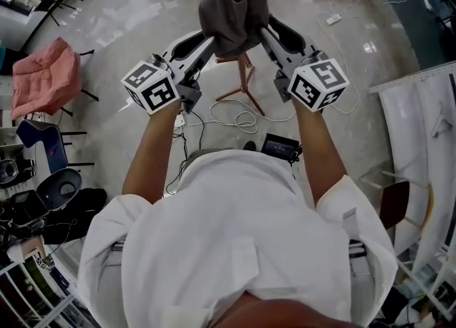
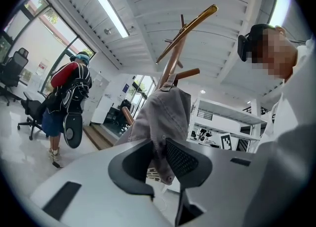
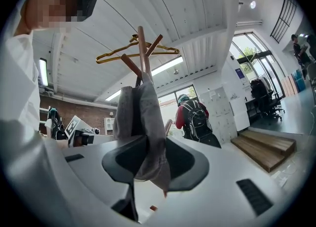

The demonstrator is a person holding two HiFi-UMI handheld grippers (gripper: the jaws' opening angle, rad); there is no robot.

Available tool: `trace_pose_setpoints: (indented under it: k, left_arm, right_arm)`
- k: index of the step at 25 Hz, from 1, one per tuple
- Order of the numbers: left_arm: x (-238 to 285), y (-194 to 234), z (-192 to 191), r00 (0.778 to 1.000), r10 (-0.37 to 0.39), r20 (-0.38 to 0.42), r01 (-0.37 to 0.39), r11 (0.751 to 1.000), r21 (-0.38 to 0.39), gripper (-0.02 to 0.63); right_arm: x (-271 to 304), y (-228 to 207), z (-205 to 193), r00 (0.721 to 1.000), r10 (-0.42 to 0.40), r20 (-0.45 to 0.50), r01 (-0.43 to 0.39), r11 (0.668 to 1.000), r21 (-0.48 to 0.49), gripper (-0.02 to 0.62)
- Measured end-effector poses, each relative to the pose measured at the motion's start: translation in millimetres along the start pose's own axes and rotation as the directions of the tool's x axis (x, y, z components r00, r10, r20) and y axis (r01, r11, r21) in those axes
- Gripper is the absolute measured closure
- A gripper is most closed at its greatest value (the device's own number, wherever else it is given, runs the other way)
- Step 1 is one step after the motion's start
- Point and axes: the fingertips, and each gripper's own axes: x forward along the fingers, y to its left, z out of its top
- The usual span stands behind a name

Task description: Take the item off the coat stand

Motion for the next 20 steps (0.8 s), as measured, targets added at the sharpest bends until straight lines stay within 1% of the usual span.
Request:
trace_pose_setpoints:
  k: [4, 6, 8, 13, 16, 20]
  left_arm:
    - [-7.6, -2.7, -1.0, 1.0, 0.012, 0.006, -0.012, 1.0, -0.014, 0.525]
    - [-8.7, -7.3, -2.3, 1.0, 0.006, 0.015, -0.006, 1.0, -0.019, 0.531]
    - [-8.8, -13.5, -3.7, 1.0, 0.005, 0.014, -0.004, 1.0, -0.023, 0.537]
    - [-11.7, -19.3, -2.8, 1.0, -0.007, 0.027, 0.007, 1.0, -0.007, 0.541]
    - [-18.1, -29.5, -0.2, 1.0, 0.004, 0.028, -0.004, 1.0, 0.003, 0.545]
    - [-24.2, -36.8, 4.7, 0.998, -0.002, 0.065, 0.002, 1.0, 0.003, 0.551]
  right_arm:
    - [-3.7, 7.5, -0.5, 1.0, 0.004, 0.011, -0.004, 1.0, -0.009, 0.475]
    - [-9.9, 8.8, 1.3, 1.0, 0.004, 0.024, -0.004, 1.0, -0.003, 0.486]
    - [-16.7, 10.5, 3.4, 0.999, 0.005, 0.034, -0.005, 1.0, -0.005, 0.544]
    - [-21.4, 13.7, 5.2, 0.999, 0.009, 0.043, -0.009, 1.0, -0.004, 0.557]
    - [-29.6, 21.7, 7.9, 0.998, 0.012, 0.055, -0.012, 1.0, -0.002, 0.561]
    - [-36.1, 29.0, 12.5, 0.997, 0.024, 0.072, -0.025, 1.0, 0.014, 0.565]
